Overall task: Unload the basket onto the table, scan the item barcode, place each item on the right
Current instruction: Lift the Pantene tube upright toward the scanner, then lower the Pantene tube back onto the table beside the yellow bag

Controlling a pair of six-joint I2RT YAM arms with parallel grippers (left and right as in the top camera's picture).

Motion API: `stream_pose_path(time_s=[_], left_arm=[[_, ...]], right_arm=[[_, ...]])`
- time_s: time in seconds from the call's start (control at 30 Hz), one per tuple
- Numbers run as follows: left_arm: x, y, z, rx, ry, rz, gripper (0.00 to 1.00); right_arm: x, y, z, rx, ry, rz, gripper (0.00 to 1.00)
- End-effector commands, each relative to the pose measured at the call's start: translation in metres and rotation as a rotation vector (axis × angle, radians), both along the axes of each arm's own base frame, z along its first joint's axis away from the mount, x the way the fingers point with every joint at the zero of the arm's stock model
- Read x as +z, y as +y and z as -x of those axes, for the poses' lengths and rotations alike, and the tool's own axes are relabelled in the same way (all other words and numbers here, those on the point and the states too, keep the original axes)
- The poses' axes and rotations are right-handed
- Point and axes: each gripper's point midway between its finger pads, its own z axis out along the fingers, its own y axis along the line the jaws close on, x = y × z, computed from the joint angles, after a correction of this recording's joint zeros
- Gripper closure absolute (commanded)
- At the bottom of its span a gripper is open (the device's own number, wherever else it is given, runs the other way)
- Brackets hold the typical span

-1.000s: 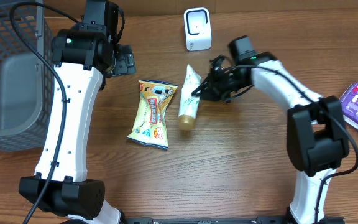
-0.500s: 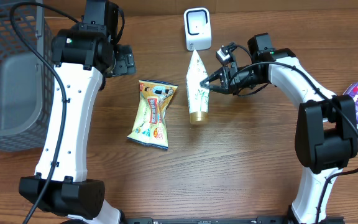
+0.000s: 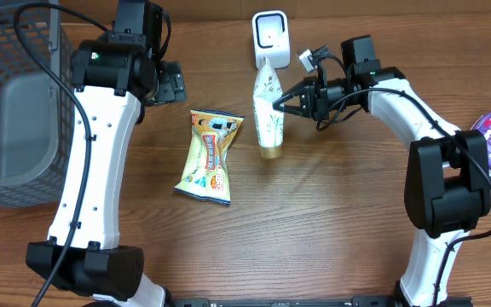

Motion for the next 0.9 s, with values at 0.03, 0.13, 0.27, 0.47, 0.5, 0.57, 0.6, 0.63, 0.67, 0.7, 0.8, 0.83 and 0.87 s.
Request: stream_pose_path(time_s=[0.03, 0.13, 0.27, 0.47, 0.5, 0.57, 0.6, 0.63, 0.67, 0.7, 0.8, 0.83, 0.87], left_arm=[[0.000, 0.001, 0.000, -0.015, 0.005, -0.005, 0.00], [0.000, 0.001, 0.000, -0.015, 0.005, -0.005, 0.00], [0.000, 0.001, 0.000, -0.015, 0.005, -0.005, 0.00], [0.000, 0.001, 0.000, -0.015, 0.005, -0.005, 0.00], [0.000, 0.001, 0.000, -0.015, 0.005, -0.005, 0.00], [0.000, 0.001, 0.000, -0.015, 0.005, -0.005, 0.00], [0.000, 0.001, 0.000, -0.015, 0.005, -0.005, 0.00], [0.000, 0.001, 0.000, -0.015, 0.005, -0.005, 0.00], [0.000, 0.001, 0.000, -0.015, 0.005, -0.005, 0.00], [0.000, 0.001, 0.000, -0.015, 0.005, -0.005, 0.00], [0.000, 0.001, 0.000, -0.015, 0.005, -0.005, 0.00], [0.000, 0.001, 0.000, -0.015, 0.005, -0.005, 0.00], [0.000, 0.001, 0.000, -0.015, 0.005, -0.005, 0.00]], right_arm=[[0.044, 0.000, -0.011, 0.040, -0.155, -0.092, 0.96], [0.068, 0.001, -0.020, 0.043, -0.220, -0.101, 0.96], [0.099, 0.002, -0.026, 0.048, -0.286, -0.108, 0.96], [0.121, 0.002, -0.026, 0.049, -0.270, -0.099, 0.96], [0.121, 0.003, -0.025, 0.050, -0.237, -0.093, 0.96], [0.121, 0.005, -0.024, 0.053, -0.168, -0.081, 0.96], [0.120, 0.006, -0.023, 0.055, -0.134, -0.075, 0.96], [0.118, 0.007, -0.023, 0.056, -0.111, -0.071, 0.96], [0.116, 0.008, -0.022, 0.057, -0.081, -0.066, 0.96], [0.112, 0.010, -0.021, 0.060, 0.002, -0.051, 0.96], [0.096, 0.013, -0.015, 0.063, 0.184, -0.017, 0.96], [0.089, 0.014, -0.012, 0.065, 0.246, -0.006, 0.96], [0.082, 0.015, -0.009, 0.067, 0.296, 0.004, 0.96]])
